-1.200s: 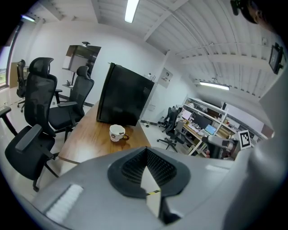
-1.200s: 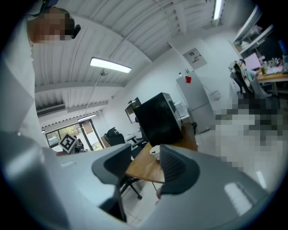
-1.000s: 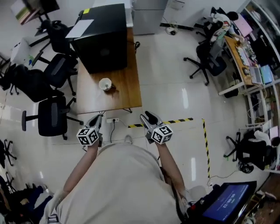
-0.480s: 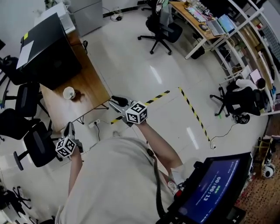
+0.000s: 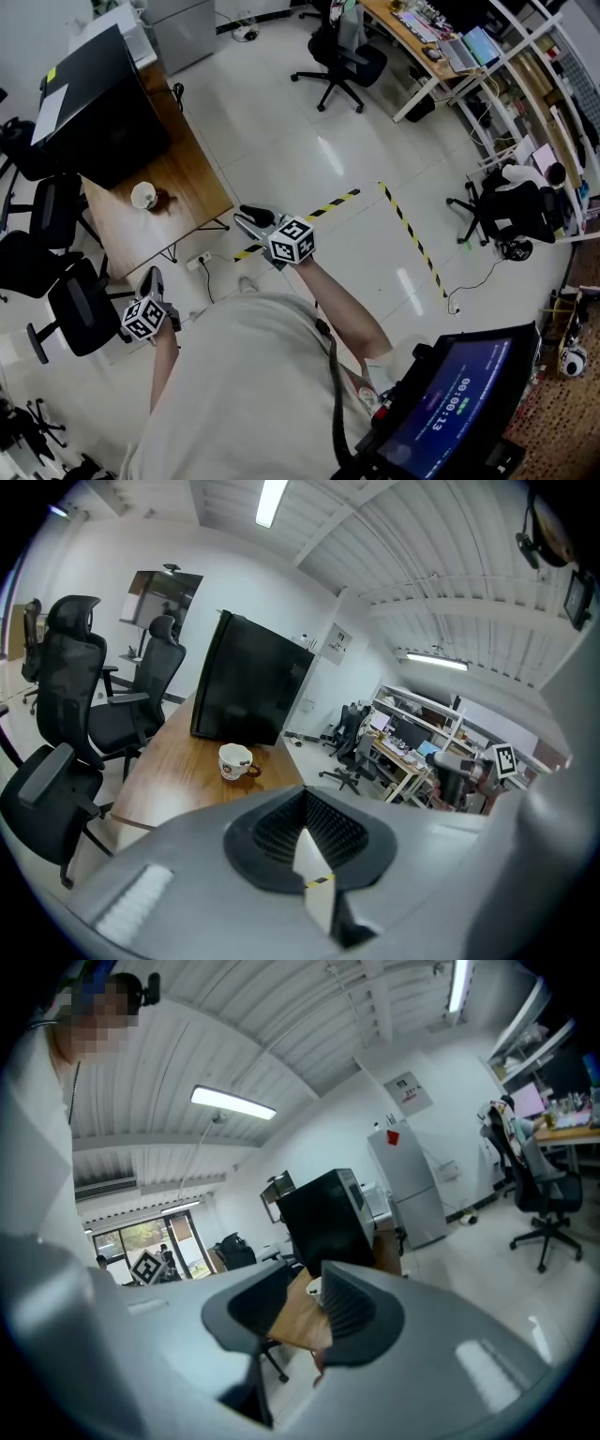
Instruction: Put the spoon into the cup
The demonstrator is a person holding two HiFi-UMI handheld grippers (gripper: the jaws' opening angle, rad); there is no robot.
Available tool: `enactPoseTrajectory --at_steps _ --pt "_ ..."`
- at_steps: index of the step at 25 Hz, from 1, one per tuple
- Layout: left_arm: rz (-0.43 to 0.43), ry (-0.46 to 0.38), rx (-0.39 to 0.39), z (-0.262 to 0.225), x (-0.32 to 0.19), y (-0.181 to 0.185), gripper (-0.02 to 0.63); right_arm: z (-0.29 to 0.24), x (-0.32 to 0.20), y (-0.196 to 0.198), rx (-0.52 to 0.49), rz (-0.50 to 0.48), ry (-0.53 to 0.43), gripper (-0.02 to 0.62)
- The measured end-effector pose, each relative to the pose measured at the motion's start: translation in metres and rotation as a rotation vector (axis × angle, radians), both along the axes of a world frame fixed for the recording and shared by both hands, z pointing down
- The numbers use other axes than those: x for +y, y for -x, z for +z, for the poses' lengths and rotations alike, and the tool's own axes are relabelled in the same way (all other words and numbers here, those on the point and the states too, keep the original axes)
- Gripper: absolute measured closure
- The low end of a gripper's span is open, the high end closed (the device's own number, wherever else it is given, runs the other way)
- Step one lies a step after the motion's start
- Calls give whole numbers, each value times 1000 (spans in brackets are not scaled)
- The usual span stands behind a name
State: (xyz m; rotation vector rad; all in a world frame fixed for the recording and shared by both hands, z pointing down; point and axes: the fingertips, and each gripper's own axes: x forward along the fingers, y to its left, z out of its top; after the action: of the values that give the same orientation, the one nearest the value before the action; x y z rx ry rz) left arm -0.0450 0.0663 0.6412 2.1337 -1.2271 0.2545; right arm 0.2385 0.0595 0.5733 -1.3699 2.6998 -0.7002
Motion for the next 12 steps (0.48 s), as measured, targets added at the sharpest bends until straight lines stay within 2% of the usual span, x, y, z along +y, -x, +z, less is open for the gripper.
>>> enactPoseTrajectory --at_steps 7,12 --pt "41 29 -37 14 16 -9 606 8 13 -10 3 17 24 492" --pt "39 47 -41 22 25 -12 606 17 21 -15 15 16 42 494"
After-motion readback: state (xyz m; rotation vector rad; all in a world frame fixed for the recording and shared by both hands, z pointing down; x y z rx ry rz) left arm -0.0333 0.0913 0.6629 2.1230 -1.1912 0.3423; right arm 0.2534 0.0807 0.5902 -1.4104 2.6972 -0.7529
